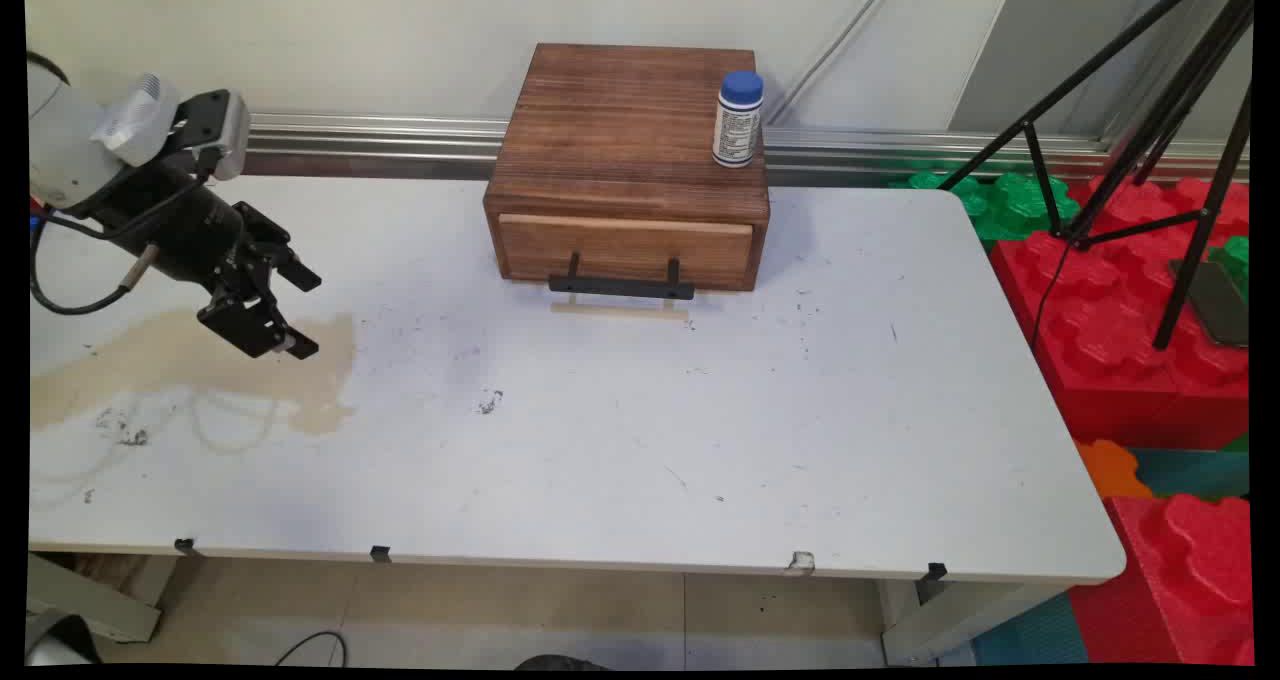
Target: Open the drawer
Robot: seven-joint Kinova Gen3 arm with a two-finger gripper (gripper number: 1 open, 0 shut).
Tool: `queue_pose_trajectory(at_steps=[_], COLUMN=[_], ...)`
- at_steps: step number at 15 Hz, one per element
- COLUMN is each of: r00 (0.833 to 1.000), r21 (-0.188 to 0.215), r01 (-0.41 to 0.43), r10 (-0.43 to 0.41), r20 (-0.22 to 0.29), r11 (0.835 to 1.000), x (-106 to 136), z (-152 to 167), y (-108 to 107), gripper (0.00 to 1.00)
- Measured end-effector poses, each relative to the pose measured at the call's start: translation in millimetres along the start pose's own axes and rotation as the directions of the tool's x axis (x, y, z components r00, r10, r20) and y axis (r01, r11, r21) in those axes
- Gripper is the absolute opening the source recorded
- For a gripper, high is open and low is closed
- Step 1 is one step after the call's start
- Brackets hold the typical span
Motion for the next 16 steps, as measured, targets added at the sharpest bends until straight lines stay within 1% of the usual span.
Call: queue_pose_trajectory(at_steps=[4,8,16], r00=[1.000,0.999,0.995], r21=[0.002,0.013,0.046], r01=[0.006,0.017,0.055], r10=[-0.006,-0.017,-0.051], r20=[-0.016,-0.033,-0.081], r11=[1.000,1.000,0.997], x=[9.3,22.7,58.8], z=[-0.3,-0.3,5.0], y=[2.2,6.1,15.8], gripper=[1.00,1.00,1.00])
